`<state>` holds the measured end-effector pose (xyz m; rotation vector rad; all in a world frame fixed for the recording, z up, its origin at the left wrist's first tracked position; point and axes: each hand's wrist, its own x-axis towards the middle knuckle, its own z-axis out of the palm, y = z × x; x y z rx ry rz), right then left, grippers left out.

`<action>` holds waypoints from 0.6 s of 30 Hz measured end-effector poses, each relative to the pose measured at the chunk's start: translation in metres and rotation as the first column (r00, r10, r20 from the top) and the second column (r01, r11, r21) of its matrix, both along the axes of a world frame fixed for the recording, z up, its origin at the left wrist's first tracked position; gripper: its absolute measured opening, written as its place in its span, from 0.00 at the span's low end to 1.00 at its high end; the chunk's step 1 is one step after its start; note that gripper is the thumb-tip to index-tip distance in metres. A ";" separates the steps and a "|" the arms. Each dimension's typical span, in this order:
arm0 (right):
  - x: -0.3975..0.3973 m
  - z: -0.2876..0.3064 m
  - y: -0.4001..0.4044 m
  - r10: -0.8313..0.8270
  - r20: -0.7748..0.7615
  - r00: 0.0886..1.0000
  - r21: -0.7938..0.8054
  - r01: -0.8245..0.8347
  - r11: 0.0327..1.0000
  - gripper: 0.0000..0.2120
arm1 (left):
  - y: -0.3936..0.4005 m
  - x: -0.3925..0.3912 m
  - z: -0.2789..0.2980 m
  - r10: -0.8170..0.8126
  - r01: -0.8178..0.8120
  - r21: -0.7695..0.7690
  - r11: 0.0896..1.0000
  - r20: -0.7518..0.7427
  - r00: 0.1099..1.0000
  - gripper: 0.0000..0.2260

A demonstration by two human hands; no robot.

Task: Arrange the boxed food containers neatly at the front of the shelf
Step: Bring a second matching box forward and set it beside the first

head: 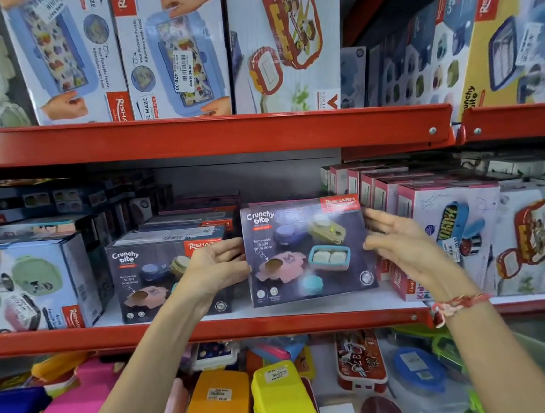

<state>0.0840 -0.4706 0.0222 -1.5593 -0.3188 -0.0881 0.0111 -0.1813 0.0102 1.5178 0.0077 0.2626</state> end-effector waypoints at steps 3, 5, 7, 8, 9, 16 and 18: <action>0.006 -0.005 0.005 -0.040 0.070 0.997 0.026 0.038 0.999 0.34 | -0.006 0.008 -0.008 0.040 -0.039 -0.015 0.999 0.069 0.997 0.30; 0.011 -0.011 0.010 -0.077 0.110 0.991 0.042 0.072 0.996 0.35 | -0.009 0.016 -0.014 0.081 -0.081 0.001 0.997 0.093 0.992 0.33; 0.018 -0.019 0.016 -0.100 0.136 0.986 0.059 0.093 0.994 0.34 | -0.009 0.025 -0.022 0.120 -0.124 0.031 0.992 0.108 0.987 0.33; 0.021 -0.024 0.018 -0.110 0.141 0.984 0.069 0.101 0.993 0.34 | -0.008 0.029 -0.027 0.136 -0.141 0.044 0.989 0.115 0.984 0.33; 0.024 -0.029 0.019 -0.117 0.145 0.982 0.074 0.107 0.991 0.33 | -0.008 0.032 -0.031 0.149 -0.156 0.059 0.986 0.118 0.982 0.33; 0.035 -0.059 0.025 -0.143 0.106 0.984 0.054 0.137 0.989 0.29 | -0.009 0.042 -0.054 0.180 -0.193 0.146 0.970 0.096 0.979 0.33; 0.037 -0.061 0.024 -0.136 0.110 0.985 0.052 0.130 0.990 0.27 | -0.009 0.045 -0.055 0.186 -0.200 0.159 0.967 0.102 0.977 0.32</action>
